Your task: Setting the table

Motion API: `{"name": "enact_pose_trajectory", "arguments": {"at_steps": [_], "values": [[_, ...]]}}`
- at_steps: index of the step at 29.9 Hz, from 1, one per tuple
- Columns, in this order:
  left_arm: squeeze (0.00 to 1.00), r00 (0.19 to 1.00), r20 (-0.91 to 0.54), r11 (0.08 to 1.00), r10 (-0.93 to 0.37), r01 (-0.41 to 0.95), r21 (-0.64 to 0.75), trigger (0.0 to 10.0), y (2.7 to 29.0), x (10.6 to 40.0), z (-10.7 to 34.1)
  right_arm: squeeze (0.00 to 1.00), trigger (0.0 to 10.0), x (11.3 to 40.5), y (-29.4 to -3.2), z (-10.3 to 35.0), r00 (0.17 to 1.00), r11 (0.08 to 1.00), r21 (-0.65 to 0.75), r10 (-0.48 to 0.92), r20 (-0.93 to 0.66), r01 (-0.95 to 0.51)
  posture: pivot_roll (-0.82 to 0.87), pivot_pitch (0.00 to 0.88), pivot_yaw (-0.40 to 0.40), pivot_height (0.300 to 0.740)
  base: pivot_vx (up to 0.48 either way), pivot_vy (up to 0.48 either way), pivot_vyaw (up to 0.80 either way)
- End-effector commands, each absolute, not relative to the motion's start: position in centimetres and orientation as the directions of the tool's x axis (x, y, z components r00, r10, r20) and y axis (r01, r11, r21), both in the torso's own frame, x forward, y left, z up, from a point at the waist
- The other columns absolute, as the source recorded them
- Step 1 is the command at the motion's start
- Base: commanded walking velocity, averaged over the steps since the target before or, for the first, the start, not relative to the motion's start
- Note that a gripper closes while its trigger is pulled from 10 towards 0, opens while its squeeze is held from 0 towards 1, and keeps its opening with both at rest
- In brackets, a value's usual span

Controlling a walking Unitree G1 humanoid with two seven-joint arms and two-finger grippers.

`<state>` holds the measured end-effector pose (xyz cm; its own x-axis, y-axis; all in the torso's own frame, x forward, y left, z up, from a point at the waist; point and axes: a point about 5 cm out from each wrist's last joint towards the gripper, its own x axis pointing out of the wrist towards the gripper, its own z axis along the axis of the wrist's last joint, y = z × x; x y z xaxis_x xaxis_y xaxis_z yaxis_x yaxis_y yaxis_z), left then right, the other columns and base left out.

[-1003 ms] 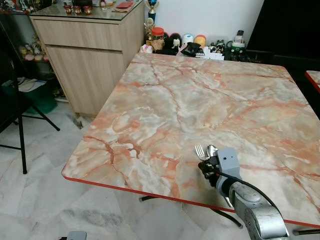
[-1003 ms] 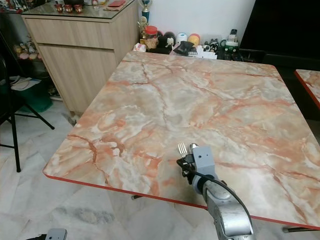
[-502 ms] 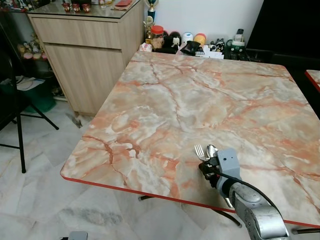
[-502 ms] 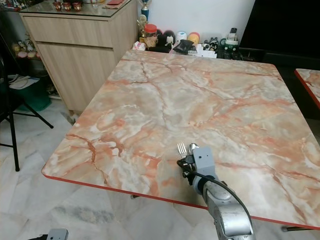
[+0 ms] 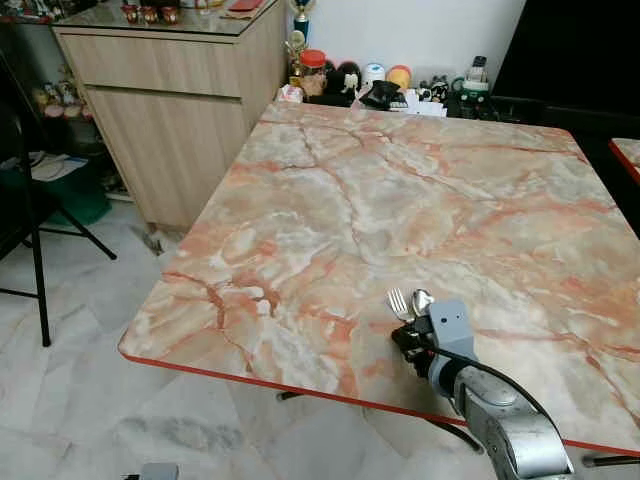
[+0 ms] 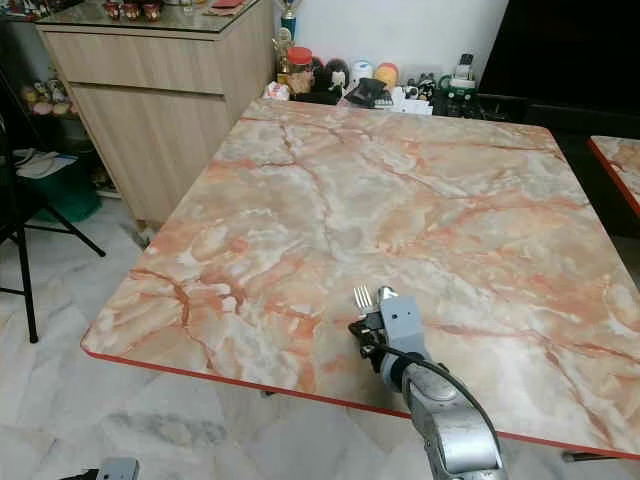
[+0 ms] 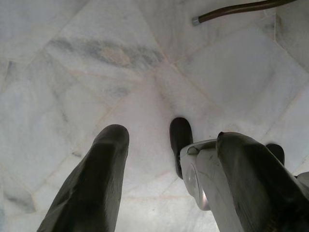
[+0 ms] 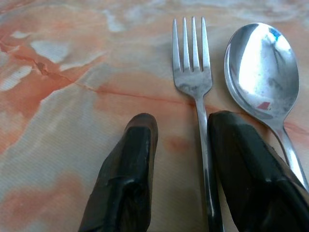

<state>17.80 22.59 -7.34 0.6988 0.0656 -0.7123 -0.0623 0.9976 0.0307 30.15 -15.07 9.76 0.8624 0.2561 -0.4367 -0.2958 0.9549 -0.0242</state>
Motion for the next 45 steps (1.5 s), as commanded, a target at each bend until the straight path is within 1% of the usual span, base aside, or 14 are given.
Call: {"name": "enact_pose_trajectory", "arguments": {"at_steps": [1, 13, 14, 15, 16, 17, 18, 24, 25, 30, 32, 33, 35, 45], "values": [[0.00, 0.674, -0.736, 0.998, 0.058, -0.051, 0.031, 10.0, 22.5, 17.0, -7.8, 0.00, 10.0, 29.6, -14.9, 8.4, 0.833, 0.953, -0.013, 0.258, -0.490, -0.302, -0.05, 0.148, -0.015, 0.740, 0.000, 0.000, 0.00], [0.00, 0.672, -0.739, 0.999, 0.049, -0.049, 0.021, 10.0, 22.2, 16.9, -7.9, 0.00, 10.0, 29.3, -15.5, 7.5, 0.822, 0.962, -0.025, 0.220, -0.525, -0.274, -0.05, 0.147, -0.019, 0.740, 0.000, 0.000, 0.00], [0.00, 0.672, -0.739, 0.999, 0.048, -0.049, 0.020, 10.0, 22.2, 16.9, -7.9, 0.00, 4.3, 29.3, -15.5, 7.5, 0.823, 0.962, -0.026, 0.219, -0.524, -0.272, -0.05, 0.147, -0.020, 0.740, 0.000, 0.000, 0.00], [0.00, 0.672, -0.739, 0.999, 0.047, -0.049, 0.019, 10.0, 22.2, 16.9, -7.9, 0.00, 4.3, 29.3, -15.5, 7.5, 0.823, 0.962, -0.026, 0.218, -0.524, -0.272, -0.05, 0.147, -0.020, 0.740, 0.000, 0.000, 0.00], [0.00, 0.672, -0.739, 0.999, 0.047, -0.050, 0.018, 10.0, 22.2, 16.9, -7.9, 0.00, 1.6, 29.3, -15.5, 7.5, 0.824, 0.962, -0.027, 0.218, -0.523, -0.272, -0.05, 0.147, -0.020, 0.740, 0.000, 0.000, 0.00], [0.00, 0.672, -0.740, 0.999, 0.047, -0.050, 0.018, 10.0, 22.2, 16.9, -7.9, 0.00, 1.6, 29.3, -15.5, 7.5, 0.824, 0.962, -0.027, 0.218, -0.523, -0.272, -0.05, 0.147, -0.020, 0.740, 0.000, 0.000, 0.00], [0.00, 0.671, -0.740, 0.999, 0.046, -0.049, 0.018, 10.0, 22.2, 16.9, -7.9, 0.00, 0.5, 29.3, -15.5, 7.5, 0.824, 0.961, -0.026, 0.220, -0.523, -0.274, -0.05, 0.147, -0.020, 0.740, 0.000, 0.000, 0.00], [0.00, 0.670, -0.740, 0.999, 0.051, -0.048, 0.025, 10.0, 22.2, 16.8, -7.9, 0.00, 0.5, 29.3, -15.3, 7.5, 0.822, 0.960, -0.024, 0.227, -0.522, -0.280, -0.05, 0.148, -0.019, 0.740, 0.000, 0.000, 0.00], [0.00, 0.670, -0.741, 0.998, 0.051, -0.051, 0.022, 10.0, 22.2, 16.8, -7.9, 0.00, 0.8, 29.3, -15.2, 7.5, 0.821, 0.959, -0.023, 0.228, -0.523, -0.282, -0.05, 0.148, -0.018, 0.740, 0.000, 0.000, 0.00], [0.00, 0.669, -0.741, 0.998, 0.050, -0.052, 0.020, 10.0, 22.3, 16.8, -7.9, 0.00, 1.0, 29.2, -15.1, 7.4, 0.819, 0.958, -0.021, 0.232, -0.524, -0.285, -0.05, 0.148, -0.016, 0.740, 0.000, 0.000, 0.00], [0.00, 0.669, -0.742, 0.999, 0.048, -0.051, 0.019, 10.0, 22.3, 16.8, -7.9, 0.00, 0.6, 29.2, -15.1, 7.3, 0.818, 0.958, -0.019, 0.234, -0.526, -0.287, -0.05, 0.148, -0.016, 0.740, 0.000, 0.000, 0.00], [0.00, 0.669, -0.742, 0.999, 0.048, -0.051, 0.019, 10.0, 22.3, 16.8, -7.9, 0.00, 0.6, 29.2, -15.1, 7.3, 0.818, 0.958, -0.019, 0.234, -0.526, -0.287, -0.05, 0.148, -0.016, 0.740, 0.000, 0.000, 0.00], [0.00, 0.668, -0.743, 0.999, 0.045, -0.049, 0.016, 10.0, 22.3, 16.8, -7.9, 0.00, 0.0, 29.2, -15.1, 7.3, 0.817, 0.958, -0.017, 0.236, -0.526, -0.287, -0.05, 0.145, -0.015, 0.740, 0.000, 0.000, 0.00], [0.00, 0.665, -0.746, 0.999, 0.041, -0.048, 0.012, 10.0, 22.1, 16.8, -8.0, 0.00, 0.0, 29.4, -15.0, 7.4, 0.830, 0.959, -0.010, 0.240, -0.504, -0.284, -0.05, 0.143, -0.016, 0.740, 0.000, 0.000, 0.00]]}}
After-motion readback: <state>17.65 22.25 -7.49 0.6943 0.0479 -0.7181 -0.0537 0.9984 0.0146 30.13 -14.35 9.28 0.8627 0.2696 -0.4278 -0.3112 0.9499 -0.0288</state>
